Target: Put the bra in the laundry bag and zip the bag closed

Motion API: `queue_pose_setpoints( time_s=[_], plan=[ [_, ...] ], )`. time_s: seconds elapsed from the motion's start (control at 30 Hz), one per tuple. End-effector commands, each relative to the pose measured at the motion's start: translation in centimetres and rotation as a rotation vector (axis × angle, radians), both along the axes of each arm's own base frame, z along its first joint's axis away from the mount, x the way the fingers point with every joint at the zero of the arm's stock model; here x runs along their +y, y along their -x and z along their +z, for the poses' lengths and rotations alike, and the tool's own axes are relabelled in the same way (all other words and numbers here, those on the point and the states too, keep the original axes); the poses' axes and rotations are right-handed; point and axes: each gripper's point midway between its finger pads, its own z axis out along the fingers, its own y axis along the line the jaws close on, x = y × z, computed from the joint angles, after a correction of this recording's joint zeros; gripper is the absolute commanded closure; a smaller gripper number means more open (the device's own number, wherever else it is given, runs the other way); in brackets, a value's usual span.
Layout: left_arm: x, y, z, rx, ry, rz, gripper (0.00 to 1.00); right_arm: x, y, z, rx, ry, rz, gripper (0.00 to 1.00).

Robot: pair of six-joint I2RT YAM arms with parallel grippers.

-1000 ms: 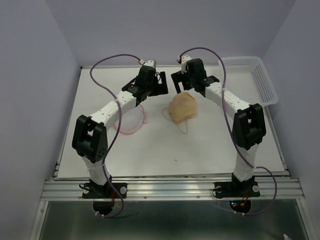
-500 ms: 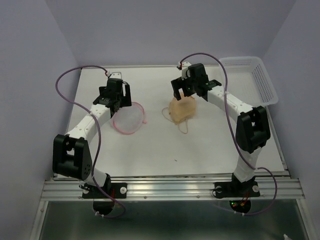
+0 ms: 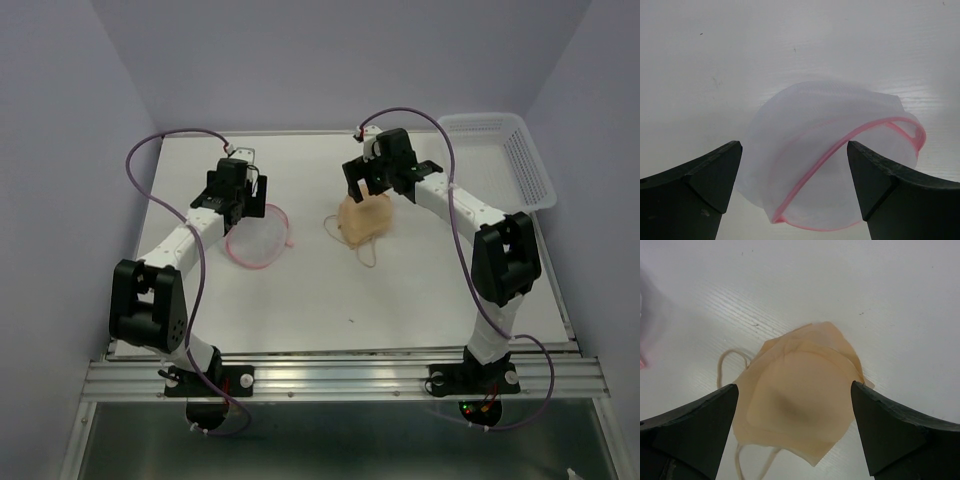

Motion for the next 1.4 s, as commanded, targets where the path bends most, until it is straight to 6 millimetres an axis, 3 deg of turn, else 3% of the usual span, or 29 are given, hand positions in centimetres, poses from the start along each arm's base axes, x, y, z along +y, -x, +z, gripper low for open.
queue_pose_setpoints(
  time_s=[0.0,0.07,0.2,0.3,0.5,0.53,0.57,0.6,0.63,0.67,0.7,0.73,0.9,1.0,1.07,1.13,1.27,1.37],
  plan=[
    [-0.5,-0.8,1.0,-0.052,0.001,-0.046,0.01,0.0,0.3,1.2,-0.034,0.004,0.004,0.00],
    [-0.4,-1.1,0.5,-0.040,-0.010,-0.039,0.01,0.0,0.2,0.9,-0.028,0.004,-0.002,0.00],
    [0.1,-1.7,-0.3,-0.002,-0.047,-0.017,0.16,-0.2,0.4,0.6,-0.023,0.012,-0.010,0.00],
    [0.1,-1.6,-1.1,0.016,-0.054,-0.019,0.17,-0.6,0.5,0.9,-0.032,0.021,-0.018,0.00],
    [-0.5,-1.4,-0.8,-0.010,-0.015,-0.046,0.21,-0.7,0.7,1.1,-0.033,0.018,-0.022,0.00],
    [-0.2,-1.4,-1.0,-0.001,-0.024,-0.028,0.26,-0.8,0.7,1.1,-0.033,0.019,-0.028,0.00],
    [-0.3,-1.6,-0.6,-0.007,-0.025,-0.025,0.44,-0.8,0.7,1.1,-0.034,0.020,-0.030,0.00],
    [-0.1,-1.6,-0.7,0.000,-0.029,-0.018,0.56,-0.8,0.7,1.1,-0.034,0.020,-0.030,0.00],
    [0.0,-1.6,-0.9,0.007,-0.031,-0.001,0.78,-0.8,0.7,1.1,-0.033,0.018,-0.029,0.00],
    [0.0,-1.7,-0.8,0.006,-0.029,0.005,0.79,-0.8,0.8,1.1,-0.030,0.017,-0.027,0.00],
    [0.0,-1.9,-0.5,0.000,-0.018,0.017,0.93,-0.8,0.8,1.1,-0.031,0.015,-0.028,0.00],
    [-0.1,-2.0,-0.3,-0.004,-0.009,0.017,1.00,-0.8,0.9,1.0,-0.029,0.019,-0.028,0.00],
    [-1.0,-2.3,1.9,-0.050,0.084,0.058,1.00,-0.9,1.2,1.7,-0.037,0.008,-0.033,0.00],
    [-1.9,-2.6,3.2,-0.039,0.179,0.114,1.00,-0.6,1.3,3.3,-0.035,-0.050,-0.063,0.00],
    [-3.7,-2.6,2.9,0.008,0.266,0.088,1.00,0.5,1.9,4.1,-0.029,-0.092,-0.045,0.00],
    [-6.7,-2.6,2.3,0.056,0.414,0.016,1.00,2.7,3.0,4.6,0.003,-0.155,-0.029,0.00],
    [-8.5,-2.5,0.2,0.136,0.523,0.053,1.00,6.6,4.5,5.0,0.054,-0.238,0.011,0.00],
    [-9.4,-2.4,0.3,0.126,0.589,0.050,1.00,8.7,4.3,4.2,0.126,-0.316,0.005,0.00]
  ],
)
